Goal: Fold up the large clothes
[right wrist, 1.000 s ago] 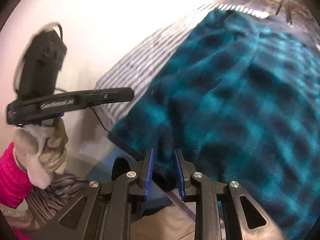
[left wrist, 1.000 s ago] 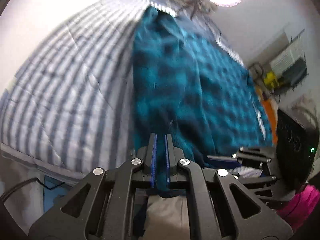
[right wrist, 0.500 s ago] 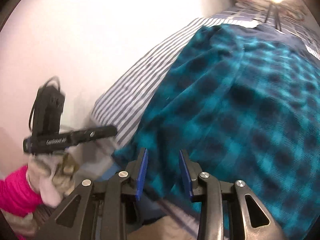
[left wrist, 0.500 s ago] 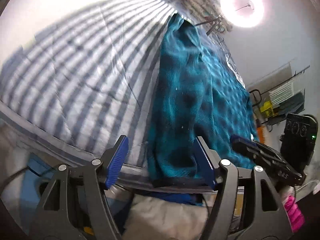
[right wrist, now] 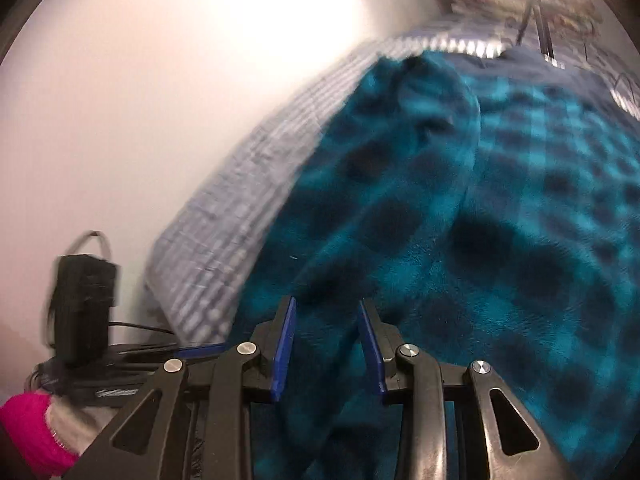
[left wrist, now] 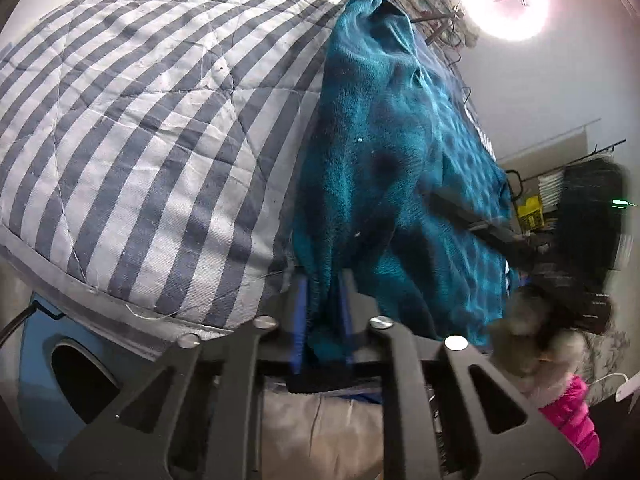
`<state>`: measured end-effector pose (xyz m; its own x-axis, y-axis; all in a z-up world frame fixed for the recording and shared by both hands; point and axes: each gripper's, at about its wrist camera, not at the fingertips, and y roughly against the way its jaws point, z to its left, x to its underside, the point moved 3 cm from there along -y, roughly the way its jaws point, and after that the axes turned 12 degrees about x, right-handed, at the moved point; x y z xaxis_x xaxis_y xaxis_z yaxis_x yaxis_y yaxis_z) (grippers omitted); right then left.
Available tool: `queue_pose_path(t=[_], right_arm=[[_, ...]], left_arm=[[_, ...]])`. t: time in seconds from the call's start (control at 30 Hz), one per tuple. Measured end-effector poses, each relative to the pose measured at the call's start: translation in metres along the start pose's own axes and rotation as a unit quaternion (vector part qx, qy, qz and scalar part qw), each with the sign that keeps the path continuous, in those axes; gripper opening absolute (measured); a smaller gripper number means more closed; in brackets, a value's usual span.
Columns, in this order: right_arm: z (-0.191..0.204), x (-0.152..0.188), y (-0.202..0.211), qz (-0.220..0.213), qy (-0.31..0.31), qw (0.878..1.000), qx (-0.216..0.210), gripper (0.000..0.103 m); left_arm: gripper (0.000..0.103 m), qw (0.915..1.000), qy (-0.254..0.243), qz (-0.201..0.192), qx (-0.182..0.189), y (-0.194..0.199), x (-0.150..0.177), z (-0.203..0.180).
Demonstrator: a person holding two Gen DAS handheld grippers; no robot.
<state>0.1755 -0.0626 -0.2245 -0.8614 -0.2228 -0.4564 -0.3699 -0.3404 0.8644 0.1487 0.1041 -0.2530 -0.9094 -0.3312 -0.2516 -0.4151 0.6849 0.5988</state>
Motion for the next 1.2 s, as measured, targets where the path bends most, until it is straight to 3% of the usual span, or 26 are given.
queue_pose_path(t=[0.07,0.2,0.37,0.5,0.67,0.93,1.1,1.13,1.2], right_arm=[[-0.006,0.006,-0.026,0.05,-0.009,0.999,-0.003,0.037],[-0.021,-0.005,-0.023,0.076,-0.058,0.994,-0.045,0.043],[-0.016,-0.058,0.005,0.037,-0.042,0.998,-0.013,0.065],[0.006,-0.104,-0.006,0.051,-0.023,0.998,0.006,0.065],[0.041,-0.148,-0.041,0.066,0.039,0.995,0.069,0.065],[0.05,-0.168,-0.111,0.11,0.073,0.978,0.162,0.065],[0.049,-0.166,-0.136,0.13,0.089,0.97,0.185,0.069],[0.047,-0.166,-0.138,0.131,0.089,0.97,0.186,0.068],[0.043,-0.166,-0.139,0.125,0.094,0.967,0.199,0.05]], left_arm=[[0.007,0.9999,0.001,-0.008,0.007,0.006,0.002,-0.003],[0.005,0.9994,-0.025,-0.015,0.017,0.025,0.003,-0.011],[0.005,0.9977,-0.06,-0.02,0.025,0.027,0.0,-0.034],[0.005,0.9965,-0.073,-0.025,0.031,0.028,-0.002,-0.045],[0.005,0.997,-0.07,-0.02,0.028,0.02,-0.006,-0.045],[0.005,0.9966,-0.075,-0.013,0.032,0.01,-0.006,-0.047],[0.004,0.9958,-0.086,-0.008,0.029,0.003,-0.005,-0.053],[0.004,0.9956,-0.089,-0.007,0.028,0.001,-0.005,-0.055],[0.004,0.9953,-0.093,-0.006,0.026,-0.004,-0.003,-0.06]])
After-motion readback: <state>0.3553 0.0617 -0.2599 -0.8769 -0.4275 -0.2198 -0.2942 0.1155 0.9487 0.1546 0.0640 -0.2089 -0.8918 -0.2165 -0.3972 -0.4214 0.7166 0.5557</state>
